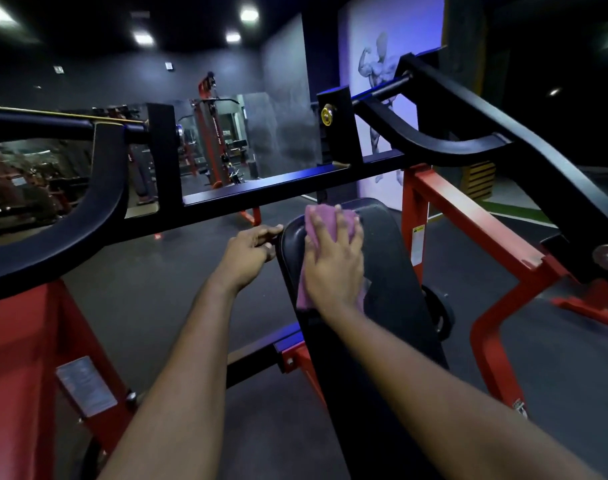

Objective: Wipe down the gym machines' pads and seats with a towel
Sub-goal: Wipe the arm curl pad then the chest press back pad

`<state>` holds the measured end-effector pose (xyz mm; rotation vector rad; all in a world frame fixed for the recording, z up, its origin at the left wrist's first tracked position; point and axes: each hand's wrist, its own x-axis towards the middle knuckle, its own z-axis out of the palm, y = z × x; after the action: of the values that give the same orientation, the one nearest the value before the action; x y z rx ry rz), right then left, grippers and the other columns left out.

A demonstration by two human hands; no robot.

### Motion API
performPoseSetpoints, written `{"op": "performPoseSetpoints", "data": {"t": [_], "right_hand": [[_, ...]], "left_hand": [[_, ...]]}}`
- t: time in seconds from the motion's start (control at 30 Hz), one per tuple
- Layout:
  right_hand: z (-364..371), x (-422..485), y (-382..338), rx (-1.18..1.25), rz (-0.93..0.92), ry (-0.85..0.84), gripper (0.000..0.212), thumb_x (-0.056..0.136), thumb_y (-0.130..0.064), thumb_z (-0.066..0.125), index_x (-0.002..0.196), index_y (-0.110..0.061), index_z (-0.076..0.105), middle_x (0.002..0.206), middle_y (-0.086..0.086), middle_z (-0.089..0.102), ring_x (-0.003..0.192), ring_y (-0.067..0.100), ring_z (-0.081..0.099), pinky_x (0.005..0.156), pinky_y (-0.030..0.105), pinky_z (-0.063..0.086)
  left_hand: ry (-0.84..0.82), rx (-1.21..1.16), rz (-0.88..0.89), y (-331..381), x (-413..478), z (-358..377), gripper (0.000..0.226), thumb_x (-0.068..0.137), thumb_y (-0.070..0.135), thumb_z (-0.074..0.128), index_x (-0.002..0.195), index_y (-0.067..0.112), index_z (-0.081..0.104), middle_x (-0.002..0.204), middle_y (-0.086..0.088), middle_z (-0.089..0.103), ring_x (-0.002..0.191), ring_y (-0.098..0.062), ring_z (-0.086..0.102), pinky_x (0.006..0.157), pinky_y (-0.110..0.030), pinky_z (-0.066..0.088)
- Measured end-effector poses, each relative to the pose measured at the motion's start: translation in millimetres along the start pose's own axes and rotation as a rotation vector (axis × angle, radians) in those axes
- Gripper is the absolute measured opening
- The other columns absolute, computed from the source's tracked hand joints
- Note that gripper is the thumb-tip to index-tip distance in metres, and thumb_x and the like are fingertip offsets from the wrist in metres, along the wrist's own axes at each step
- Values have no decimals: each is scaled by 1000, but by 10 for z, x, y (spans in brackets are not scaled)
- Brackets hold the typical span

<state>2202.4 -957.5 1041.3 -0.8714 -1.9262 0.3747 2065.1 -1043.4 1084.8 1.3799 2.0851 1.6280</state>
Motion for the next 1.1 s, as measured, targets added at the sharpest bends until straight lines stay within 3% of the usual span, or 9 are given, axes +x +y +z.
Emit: {"op": "performPoseSetpoints", "data": {"t": [0.07,0.2,0.33,0.47,0.57,0.7,0.8,0.93,1.1], "right_hand": [[53,-228,-7,-79,-185,-1,55,105,-42,41,157,-48,25,168,-1,20,153,37,13,112,56,39],[-6,178,112,-168,-321,-74,52,102,-47,38,154,-50,31,168,-4,19,154,35,12,115,67,24],[-135,624,206,-24,-41,-77,42,106,-49,36,148,-48,39,166,-2,22,153,37,12,113,71,29],[-96,294,141,79,217,46,50,103,-38,47,151,-48,37,166,0,23,152,35,17,112,60,38],[21,-78,-20,-52,-62,24,51,106,-44,40,155,-49,28,167,-1,20,152,36,16,111,52,40],[26,313,-16,-176,-239,-52,46,106,-47,34,152,-46,36,166,1,26,152,38,17,117,63,26],[-72,670,81,-96,-86,-69,41,106,-47,35,145,-42,46,163,3,32,151,38,21,114,70,27],[-25,349,13,15,172,35,47,104,-40,45,150,-43,41,167,2,24,152,37,16,115,61,34],[80,103,-126,-135,-243,1,45,105,-41,42,150,-39,43,165,4,30,151,41,21,114,58,32]], "left_hand": [[5,-38,-5,34,-4,1,48,91,-19,45,126,4,68,122,-1,69,108,-6,61,84,-14,54],[6,-77,-12,2,11,11,49,91,-21,42,125,3,68,126,-4,68,121,-12,61,94,-25,55],[6,-54,-19,11,3,23,52,89,-21,44,127,5,68,128,1,67,121,-8,60,91,-16,53],[-35,-72,-40,-16,14,7,55,86,-23,43,126,6,66,131,1,67,123,-7,60,85,-15,51],[-35,-85,-36,-38,34,13,55,86,-25,40,125,5,65,131,0,66,120,-6,60,81,-13,50],[-31,-70,-13,-93,65,4,57,85,-25,42,120,11,68,129,1,68,122,-7,61,95,-23,50],[1,7,3,-94,59,11,54,86,-21,46,123,13,69,128,6,68,118,-1,61,105,-25,46],[20,12,10,-85,24,62,57,86,-22,45,117,19,70,125,9,67,124,-5,59,109,-26,43],[33,24,51,-82,-13,76,57,87,-20,46,128,14,68,125,9,68,123,-1,58,110,-27,44]]}}
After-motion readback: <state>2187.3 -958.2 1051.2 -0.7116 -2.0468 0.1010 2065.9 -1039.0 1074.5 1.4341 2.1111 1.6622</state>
